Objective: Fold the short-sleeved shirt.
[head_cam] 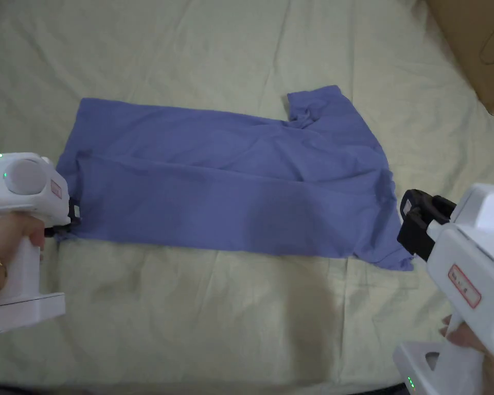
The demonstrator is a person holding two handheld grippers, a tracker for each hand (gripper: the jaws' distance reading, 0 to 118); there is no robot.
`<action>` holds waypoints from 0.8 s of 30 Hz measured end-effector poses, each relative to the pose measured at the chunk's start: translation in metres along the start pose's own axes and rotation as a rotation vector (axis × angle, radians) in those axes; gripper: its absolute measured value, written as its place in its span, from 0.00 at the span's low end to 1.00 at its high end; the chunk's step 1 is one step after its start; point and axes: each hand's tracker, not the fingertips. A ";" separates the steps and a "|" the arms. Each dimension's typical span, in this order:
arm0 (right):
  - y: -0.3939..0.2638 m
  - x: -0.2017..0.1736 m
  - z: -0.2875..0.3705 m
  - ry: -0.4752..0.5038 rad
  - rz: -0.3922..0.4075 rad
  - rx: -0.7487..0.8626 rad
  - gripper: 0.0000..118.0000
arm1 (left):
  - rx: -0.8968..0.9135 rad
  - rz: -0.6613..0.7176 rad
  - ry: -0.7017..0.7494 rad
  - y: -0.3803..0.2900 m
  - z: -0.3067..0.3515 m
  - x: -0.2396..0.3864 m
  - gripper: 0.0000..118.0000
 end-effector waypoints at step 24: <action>-0.053 0.060 -0.160 -0.144 -0.193 -0.714 0.56 | 0.134 0.096 -0.072 -0.017 0.047 -0.010 0.00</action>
